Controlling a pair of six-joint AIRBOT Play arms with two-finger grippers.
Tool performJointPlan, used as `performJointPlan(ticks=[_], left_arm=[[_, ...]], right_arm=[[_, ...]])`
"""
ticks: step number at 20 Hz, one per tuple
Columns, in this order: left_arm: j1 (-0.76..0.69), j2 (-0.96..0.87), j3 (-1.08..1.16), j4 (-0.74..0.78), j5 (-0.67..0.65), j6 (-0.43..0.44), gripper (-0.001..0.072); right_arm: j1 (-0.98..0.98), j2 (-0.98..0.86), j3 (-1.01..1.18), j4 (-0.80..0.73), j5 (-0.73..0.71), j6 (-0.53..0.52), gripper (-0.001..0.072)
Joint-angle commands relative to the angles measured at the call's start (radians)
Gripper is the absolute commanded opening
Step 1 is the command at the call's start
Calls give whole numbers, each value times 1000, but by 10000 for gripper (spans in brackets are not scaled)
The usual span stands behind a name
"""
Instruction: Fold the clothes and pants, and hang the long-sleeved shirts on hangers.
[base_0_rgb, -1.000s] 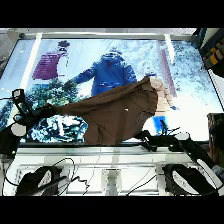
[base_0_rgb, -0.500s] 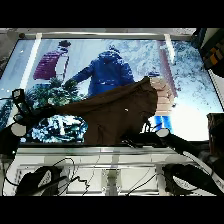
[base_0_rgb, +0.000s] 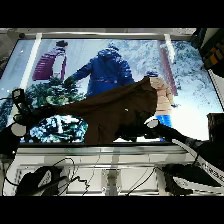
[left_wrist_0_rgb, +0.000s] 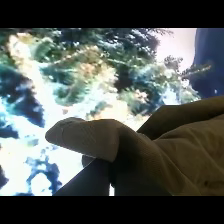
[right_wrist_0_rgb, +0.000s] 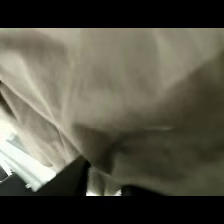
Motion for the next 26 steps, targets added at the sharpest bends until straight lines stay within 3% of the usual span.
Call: performJointPlan(ticks=[1, 7, 12, 19, 24, 26], left_arm=[[0, 0, 0, 0, 16, 0, 12], [0, 39, 0, 0, 39, 11, 11], [0, 153, 2, 0, 117, 50, 11], [-1, 288, 2, 0, 575, 11, 12], [-1, 469, 63, 0, 700, -107, 10], [-1, 526, 137, 0, 703, -109, 10]], right_arm=[[0, 9, 26, -17, 29, -4, 9], [-23, 149, 103, -195, 13, 8, 9], [-230, 290, 247, -344, 33, 35, 9], [-541, 463, 544, -569, 245, 74, 9], [-541, 591, 858, -569, 293, 25, 9], [-541, 644, 956, -568, 293, 25, 10]])
